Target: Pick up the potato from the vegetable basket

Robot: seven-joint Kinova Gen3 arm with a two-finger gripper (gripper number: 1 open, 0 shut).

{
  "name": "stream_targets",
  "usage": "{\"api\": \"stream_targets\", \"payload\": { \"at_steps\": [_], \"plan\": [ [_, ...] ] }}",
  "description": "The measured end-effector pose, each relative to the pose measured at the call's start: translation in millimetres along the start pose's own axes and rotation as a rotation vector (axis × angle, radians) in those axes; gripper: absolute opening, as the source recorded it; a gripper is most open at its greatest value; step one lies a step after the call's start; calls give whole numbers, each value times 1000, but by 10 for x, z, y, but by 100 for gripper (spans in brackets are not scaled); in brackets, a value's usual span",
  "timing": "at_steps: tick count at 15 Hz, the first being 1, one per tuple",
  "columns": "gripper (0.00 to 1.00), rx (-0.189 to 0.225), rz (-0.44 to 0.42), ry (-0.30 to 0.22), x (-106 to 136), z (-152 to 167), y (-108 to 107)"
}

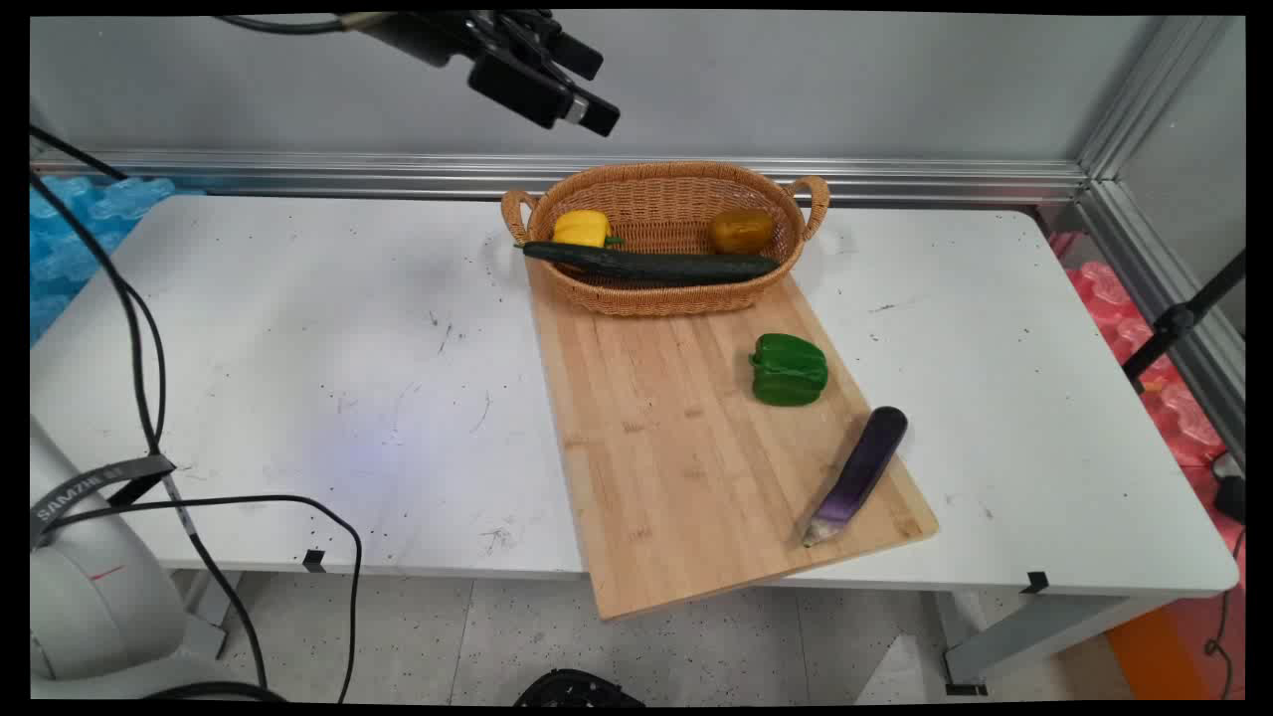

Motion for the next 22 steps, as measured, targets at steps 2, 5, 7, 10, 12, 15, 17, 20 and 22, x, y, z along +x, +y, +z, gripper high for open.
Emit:
{"api": "stream_targets", "payload": {
  "at_steps": [2,5,7,10,12,15,17,20,22],
  "plan": [
    [100,43,-9,-33,20,135,-91],
    [100,102,-15,-78,78,385,-239],
    [100,136,-18,-106,119,559,-331],
    [100,192,-20,-156,198,902,-502],
    [100,221,-18,-191,245,1157,-625],
    [100,247,-9,-240,285,1538,-793],
    [100,252,-1,-276,293,1810,-894],
    [100,250,12,-325,282,2186,-1012],
    [100,246,13,-358,259,2459,-1087]
  ]
}}
